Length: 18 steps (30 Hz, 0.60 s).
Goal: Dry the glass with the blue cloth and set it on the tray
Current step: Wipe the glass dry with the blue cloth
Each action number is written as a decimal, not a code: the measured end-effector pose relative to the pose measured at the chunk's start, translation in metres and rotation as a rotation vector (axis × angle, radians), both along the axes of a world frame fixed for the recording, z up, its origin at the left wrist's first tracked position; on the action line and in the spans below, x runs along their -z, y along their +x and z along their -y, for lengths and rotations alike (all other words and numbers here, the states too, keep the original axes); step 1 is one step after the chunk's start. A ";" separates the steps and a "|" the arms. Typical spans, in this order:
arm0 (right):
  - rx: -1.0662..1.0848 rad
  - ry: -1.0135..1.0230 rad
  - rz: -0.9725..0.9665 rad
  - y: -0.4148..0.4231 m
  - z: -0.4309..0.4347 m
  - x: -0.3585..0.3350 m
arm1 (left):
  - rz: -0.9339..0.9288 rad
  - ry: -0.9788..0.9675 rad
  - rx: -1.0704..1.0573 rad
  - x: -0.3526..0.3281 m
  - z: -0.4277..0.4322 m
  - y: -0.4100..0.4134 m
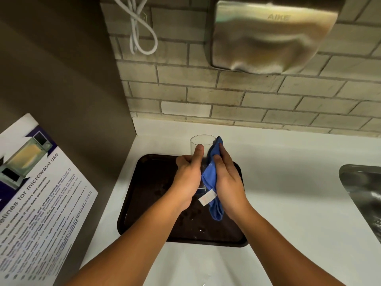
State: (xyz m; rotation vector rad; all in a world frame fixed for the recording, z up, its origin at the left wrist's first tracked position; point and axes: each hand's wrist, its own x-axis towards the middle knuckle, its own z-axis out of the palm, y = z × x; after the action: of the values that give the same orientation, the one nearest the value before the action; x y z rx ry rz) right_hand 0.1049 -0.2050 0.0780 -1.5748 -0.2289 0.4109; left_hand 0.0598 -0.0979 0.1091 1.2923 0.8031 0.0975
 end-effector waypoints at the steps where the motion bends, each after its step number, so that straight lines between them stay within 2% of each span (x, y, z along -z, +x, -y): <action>1: -0.010 0.012 0.017 -0.001 0.000 0.002 | 0.004 -0.014 0.000 0.001 -0.001 0.000; 3: 0.009 0.089 -0.048 0.000 0.002 0.006 | 0.007 -0.045 0.005 0.000 -0.003 0.000; 5: 0.037 0.178 -0.197 0.002 0.005 0.008 | -0.010 -0.122 0.006 -0.001 -0.005 -0.001; 8: 0.014 0.216 -0.310 -0.001 0.006 0.012 | -0.016 -0.260 -0.004 0.000 -0.007 -0.003; 14: 0.028 0.210 -0.238 0.002 0.005 0.014 | 0.101 -0.231 0.015 0.007 -0.003 -0.011; 18: 0.030 0.228 -0.257 0.009 0.006 0.007 | 0.078 -0.209 0.054 0.010 -0.004 -0.012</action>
State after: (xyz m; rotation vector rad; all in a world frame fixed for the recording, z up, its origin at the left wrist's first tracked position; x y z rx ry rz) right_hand 0.1144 -0.2106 0.0713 -1.2867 -0.0514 0.5391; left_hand 0.0481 -0.0941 0.0992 1.1045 0.6921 0.0201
